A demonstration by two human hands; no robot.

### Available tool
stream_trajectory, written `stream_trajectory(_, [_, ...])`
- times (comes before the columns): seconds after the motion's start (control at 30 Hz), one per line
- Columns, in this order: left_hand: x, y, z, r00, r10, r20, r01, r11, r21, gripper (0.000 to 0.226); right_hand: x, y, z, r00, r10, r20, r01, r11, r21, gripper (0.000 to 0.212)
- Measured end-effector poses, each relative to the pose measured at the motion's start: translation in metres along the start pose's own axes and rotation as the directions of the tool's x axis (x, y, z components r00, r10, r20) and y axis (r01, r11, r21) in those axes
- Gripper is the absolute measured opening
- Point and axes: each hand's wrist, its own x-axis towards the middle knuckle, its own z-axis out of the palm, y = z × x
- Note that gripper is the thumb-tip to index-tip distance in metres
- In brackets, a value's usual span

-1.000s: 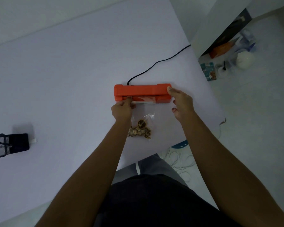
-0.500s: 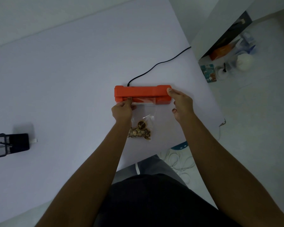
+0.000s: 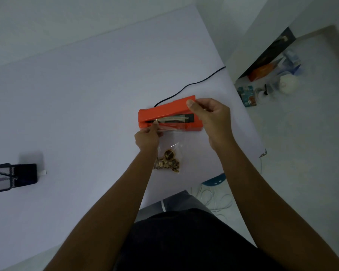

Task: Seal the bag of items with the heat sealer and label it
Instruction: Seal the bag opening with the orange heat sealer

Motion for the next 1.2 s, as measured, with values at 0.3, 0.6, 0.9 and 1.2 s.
stream_trajectory(0.3, [-0.004, 0.004, 0.001, 0.999, -0.003, -0.04, 0.005, 0.998, 0.069, 0.023, -0.023, -0.052, 0.064, 0.911, -0.278, 0.305, 0.331, 0.933, -0.14, 0.034])
stream_trajectory(0.6, [-0.004, 0.003, 0.001, 0.999, 0.003, -0.043, -0.001, 0.999, 0.042, 0.025, 0.024, -0.004, 0.028, 0.939, -0.318, 0.129, 0.342, 0.898, -0.276, 0.021])
stream_trajectory(0.9, [-0.024, -0.001, -0.001, 0.961, 0.266, -0.073, -0.245, 0.946, 0.213, 0.015, 0.036, 0.083, -0.031, 0.973, -0.168, 0.158, 0.228, 0.815, -0.533, 0.062])
stream_trajectory(1.2, [-0.021, 0.003, 0.003, 0.89, 0.447, -0.088, -0.39, 0.848, 0.359, 0.019, 0.037, 0.105, -0.028, 0.981, -0.153, 0.122, 0.193, 0.842, -0.504, 0.066])
